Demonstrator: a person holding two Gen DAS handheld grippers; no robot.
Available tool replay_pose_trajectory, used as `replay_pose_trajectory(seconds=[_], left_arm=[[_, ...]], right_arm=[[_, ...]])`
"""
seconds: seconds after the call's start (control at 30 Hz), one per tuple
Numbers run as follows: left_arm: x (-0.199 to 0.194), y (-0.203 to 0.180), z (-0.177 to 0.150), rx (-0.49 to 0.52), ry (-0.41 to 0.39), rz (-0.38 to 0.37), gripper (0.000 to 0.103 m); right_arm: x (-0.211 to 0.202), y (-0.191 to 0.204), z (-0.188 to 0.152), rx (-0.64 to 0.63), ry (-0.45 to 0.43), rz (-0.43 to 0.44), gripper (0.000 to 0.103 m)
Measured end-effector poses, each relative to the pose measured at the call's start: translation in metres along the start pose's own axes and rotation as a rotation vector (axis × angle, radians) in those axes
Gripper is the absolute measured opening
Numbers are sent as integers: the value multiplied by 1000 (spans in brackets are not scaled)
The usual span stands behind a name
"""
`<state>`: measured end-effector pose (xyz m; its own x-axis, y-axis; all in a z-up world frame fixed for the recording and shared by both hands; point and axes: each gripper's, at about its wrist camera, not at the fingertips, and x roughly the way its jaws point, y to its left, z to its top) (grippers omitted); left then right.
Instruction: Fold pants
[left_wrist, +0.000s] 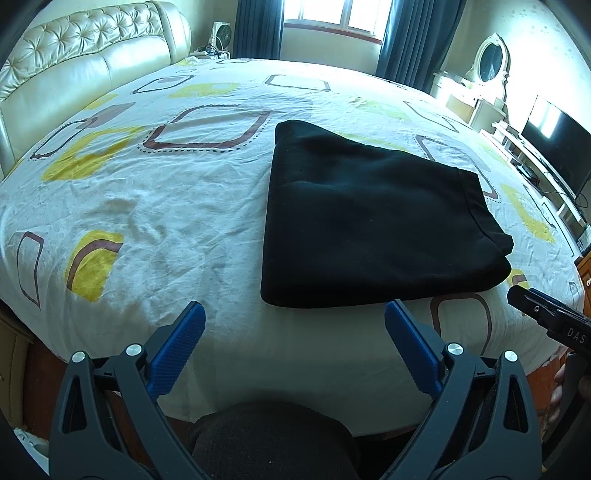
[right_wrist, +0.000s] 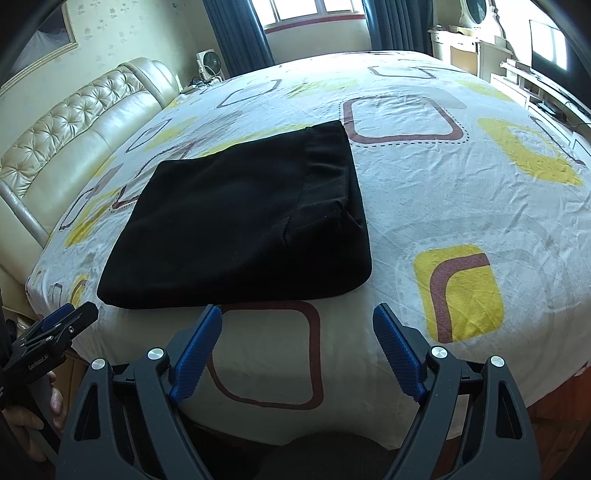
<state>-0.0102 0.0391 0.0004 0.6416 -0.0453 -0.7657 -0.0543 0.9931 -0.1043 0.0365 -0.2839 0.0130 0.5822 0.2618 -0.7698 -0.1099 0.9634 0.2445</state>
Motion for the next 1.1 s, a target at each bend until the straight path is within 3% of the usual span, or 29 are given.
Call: replay_pose_trajectory(seconds=[1.1], left_arm=[[-6, -13, 2, 73, -29, 24, 98]], right_arm=[[5, 5, -6, -2, 29, 14, 83]])
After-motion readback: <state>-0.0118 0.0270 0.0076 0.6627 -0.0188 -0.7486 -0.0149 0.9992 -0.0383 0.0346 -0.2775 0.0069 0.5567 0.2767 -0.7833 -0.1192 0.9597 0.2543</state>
